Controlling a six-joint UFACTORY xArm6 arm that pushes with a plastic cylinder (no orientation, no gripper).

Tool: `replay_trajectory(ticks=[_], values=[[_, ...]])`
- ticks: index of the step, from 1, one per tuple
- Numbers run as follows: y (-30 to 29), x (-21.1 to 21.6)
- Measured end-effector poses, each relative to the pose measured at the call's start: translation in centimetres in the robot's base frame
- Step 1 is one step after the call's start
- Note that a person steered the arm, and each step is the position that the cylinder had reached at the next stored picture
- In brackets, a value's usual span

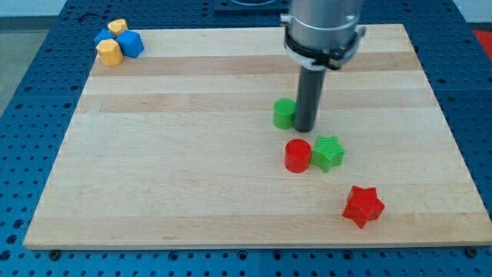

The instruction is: Move green star to the green circle

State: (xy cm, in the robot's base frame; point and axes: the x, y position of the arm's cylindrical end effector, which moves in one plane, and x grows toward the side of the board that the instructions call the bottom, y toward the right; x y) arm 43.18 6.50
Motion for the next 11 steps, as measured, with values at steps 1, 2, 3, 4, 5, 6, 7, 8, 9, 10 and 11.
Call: replay_trajectory(ticks=[1, 2, 3, 4, 5, 6, 7, 8, 9, 10, 11], values=[[-1.4, -1.9], [-2.7, -3.3], [-3.2, -3.6], [-2.9, -4.0], [1.2, -3.0], [5.2, -0.4], [7.9, 2.6], [7.9, 6.3], [6.0, 8.5], [3.1, 7.9], [0.8, 6.2]])
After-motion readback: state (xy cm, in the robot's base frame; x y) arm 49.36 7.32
